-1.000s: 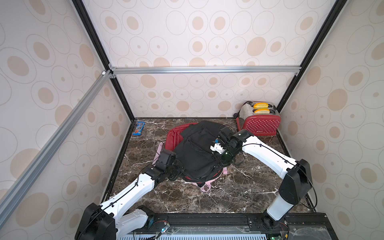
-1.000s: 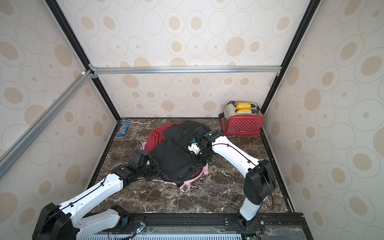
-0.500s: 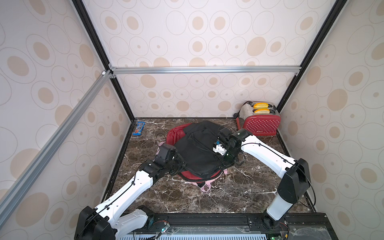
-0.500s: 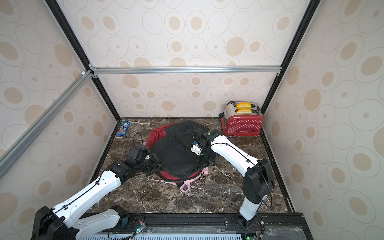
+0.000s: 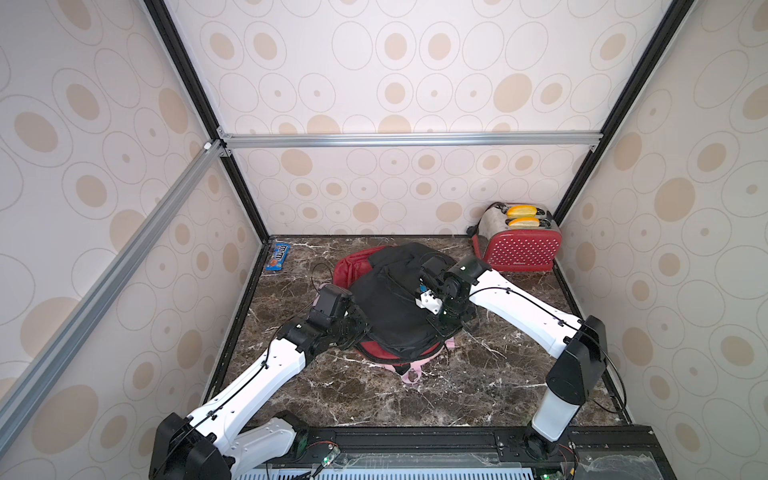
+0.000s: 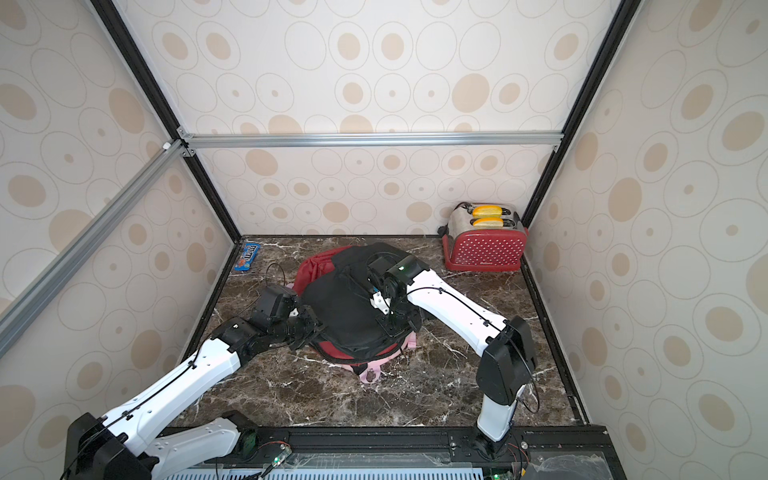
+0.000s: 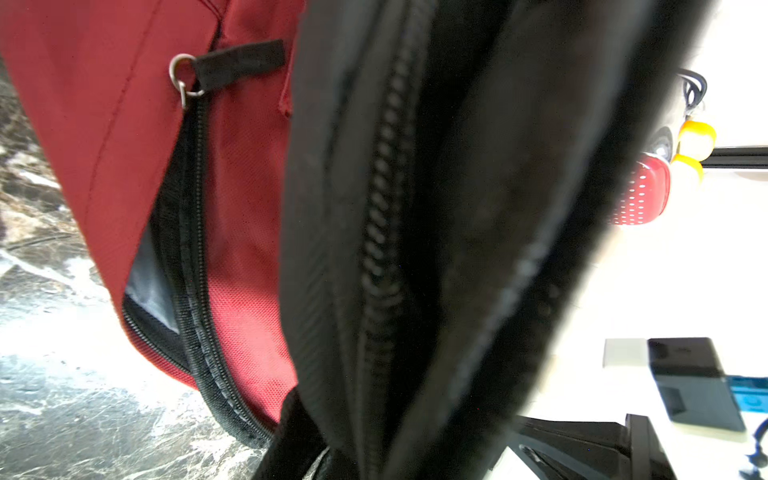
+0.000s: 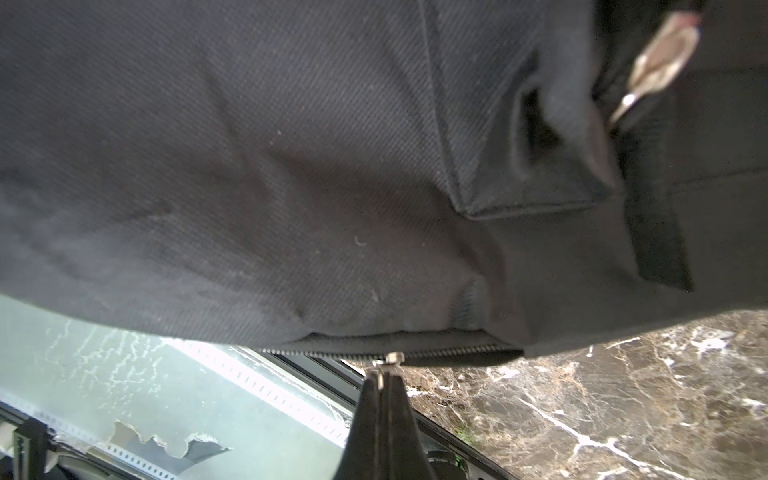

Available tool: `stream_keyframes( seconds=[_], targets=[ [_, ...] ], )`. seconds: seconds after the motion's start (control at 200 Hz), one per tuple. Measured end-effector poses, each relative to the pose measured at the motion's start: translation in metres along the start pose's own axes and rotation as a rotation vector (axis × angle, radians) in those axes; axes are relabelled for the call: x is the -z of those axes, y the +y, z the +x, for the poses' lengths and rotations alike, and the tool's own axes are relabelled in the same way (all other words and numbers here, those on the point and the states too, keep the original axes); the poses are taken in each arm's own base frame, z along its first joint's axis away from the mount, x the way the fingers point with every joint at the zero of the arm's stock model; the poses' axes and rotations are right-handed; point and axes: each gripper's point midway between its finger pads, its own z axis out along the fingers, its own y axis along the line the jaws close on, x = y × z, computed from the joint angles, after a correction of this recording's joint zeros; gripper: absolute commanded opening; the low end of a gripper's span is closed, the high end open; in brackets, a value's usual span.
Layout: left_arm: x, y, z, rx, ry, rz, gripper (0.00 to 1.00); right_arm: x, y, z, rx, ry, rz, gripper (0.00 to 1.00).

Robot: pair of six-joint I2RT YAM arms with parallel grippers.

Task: Zip up the backpack
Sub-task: Zip the zipper on the backpack.

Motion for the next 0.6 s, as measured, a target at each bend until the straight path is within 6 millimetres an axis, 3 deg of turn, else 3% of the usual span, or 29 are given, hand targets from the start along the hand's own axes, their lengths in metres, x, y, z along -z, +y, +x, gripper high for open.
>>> stream_keyframes(
  seconds=[0.601],
  targets=[
    [0.000, 0.001, -0.001, 0.000, -0.004, -0.004, 0.00, 0.005, 0.045, -0.016, 0.040, 0.019, -0.116, 0.00]
  ],
)
